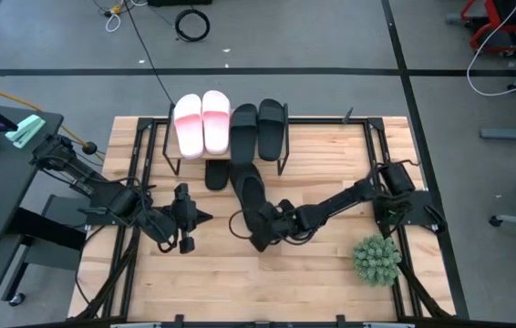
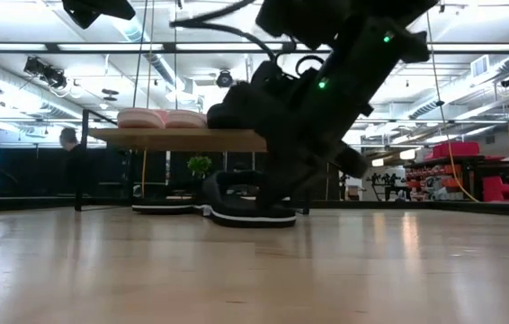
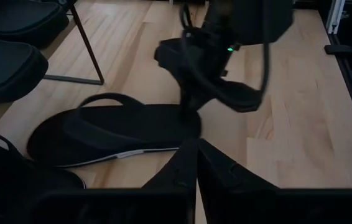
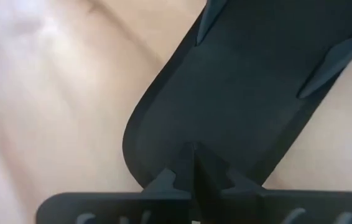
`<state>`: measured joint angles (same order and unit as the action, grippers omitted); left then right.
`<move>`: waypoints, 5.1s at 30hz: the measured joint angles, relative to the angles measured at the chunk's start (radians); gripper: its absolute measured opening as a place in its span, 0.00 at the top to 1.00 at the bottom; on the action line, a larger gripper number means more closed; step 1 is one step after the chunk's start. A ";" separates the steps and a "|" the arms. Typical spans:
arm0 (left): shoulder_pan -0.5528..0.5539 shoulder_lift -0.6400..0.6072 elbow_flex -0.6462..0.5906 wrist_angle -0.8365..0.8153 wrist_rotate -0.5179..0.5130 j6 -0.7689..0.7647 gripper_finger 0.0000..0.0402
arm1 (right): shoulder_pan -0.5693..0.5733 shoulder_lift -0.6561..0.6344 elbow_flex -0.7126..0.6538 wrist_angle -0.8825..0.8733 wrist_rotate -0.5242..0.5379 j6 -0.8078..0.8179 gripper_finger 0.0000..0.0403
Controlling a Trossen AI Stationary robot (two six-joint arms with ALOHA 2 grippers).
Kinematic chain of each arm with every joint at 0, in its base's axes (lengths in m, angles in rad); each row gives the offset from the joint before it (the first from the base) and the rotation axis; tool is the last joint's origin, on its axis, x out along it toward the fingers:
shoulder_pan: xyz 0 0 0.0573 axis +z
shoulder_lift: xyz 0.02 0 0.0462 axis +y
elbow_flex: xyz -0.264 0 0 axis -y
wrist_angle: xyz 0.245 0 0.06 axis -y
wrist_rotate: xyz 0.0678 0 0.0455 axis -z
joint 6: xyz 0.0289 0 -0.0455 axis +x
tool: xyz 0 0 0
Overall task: Pick and place slides into the shelf
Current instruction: Put the black flipflop under the shelf, then adjust the black flipflop under the shelf
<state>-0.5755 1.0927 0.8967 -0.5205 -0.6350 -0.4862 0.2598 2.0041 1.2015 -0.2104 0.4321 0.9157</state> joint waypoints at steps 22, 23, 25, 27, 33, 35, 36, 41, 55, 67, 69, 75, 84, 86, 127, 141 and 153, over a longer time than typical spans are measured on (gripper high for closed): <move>0.000 0.000 0.000 0.000 0.000 -0.001 0.94 | -0.044 0.002 0.011 0.124 -0.002 -0.030 0.99; 0.000 0.000 0.000 0.000 0.000 -0.001 0.94 | -0.041 0.002 0.011 0.132 -0.012 -0.037 0.99; 0.000 0.000 0.000 0.000 0.000 -0.001 0.95 | -0.035 0.002 0.011 0.136 -0.012 -0.048 0.99; 0.000 0.000 0.000 -0.001 0.000 -0.001 0.97 | -0.038 0.002 0.011 0.138 -0.001 -0.053 0.99; 0.000 0.000 0.000 0.001 0.000 -0.001 0.98 | -0.076 0.066 0.014 0.179 -0.018 -0.078 1.00; 0.000 0.000 0.000 0.002 0.000 -0.001 0.97 | -0.077 0.082 0.015 0.204 -0.012 -0.104 1.00; 0.000 0.000 0.000 0.001 0.000 0.000 0.96 | -0.078 0.087 0.015 0.208 -0.003 -0.109 1.00; 0.012 0.000 0.000 0.000 0.000 0.000 0.95 | -0.109 0.082 0.015 0.194 0.021 -0.140 1.00; 0.010 0.000 0.000 -0.020 0.000 -0.001 0.95 | -0.225 0.081 0.015 0.112 0.086 -0.088 1.00; 0.010 0.000 0.000 -0.056 0.000 -0.053 0.98 | -0.286 0.083 0.011 0.097 0.219 0.030 1.00; 0.010 0.000 0.000 -0.056 0.000 -0.053 0.99 | -0.297 0.083 0.011 0.099 0.218 0.030 1.00; 0.010 0.000 0.000 -0.056 0.000 -0.055 0.96 | -0.307 0.083 0.012 0.099 0.213 0.026 1.00; 0.010 0.000 0.000 -0.056 0.000 -0.059 0.97 | -0.253 0.084 0.010 0.073 0.311 0.014 1.00; 0.010 0.000 0.000 -0.057 0.000 -0.083 0.98 | -0.232 0.083 0.008 0.079 0.371 -0.012 1.00; 0.337 0.432 -0.027 -0.082 -0.013 -0.555 0.99 | 0.135 -0.594 -0.010 -0.102 0.493 -0.574 0.99; 0.474 0.527 -0.035 -0.071 -0.099 -0.579 0.99 | 0.109 -0.596 -0.047 -0.117 0.573 -0.542 0.99; 0.513 0.633 -0.037 -0.029 -0.095 -0.602 0.99 | 0.109 -0.595 -0.047 -0.129 0.565 -0.540 0.99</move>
<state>-0.0621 1.7257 0.8598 -0.5498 -0.7304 -1.0887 0.3687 1.4094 1.1542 -0.3391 0.9970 0.3756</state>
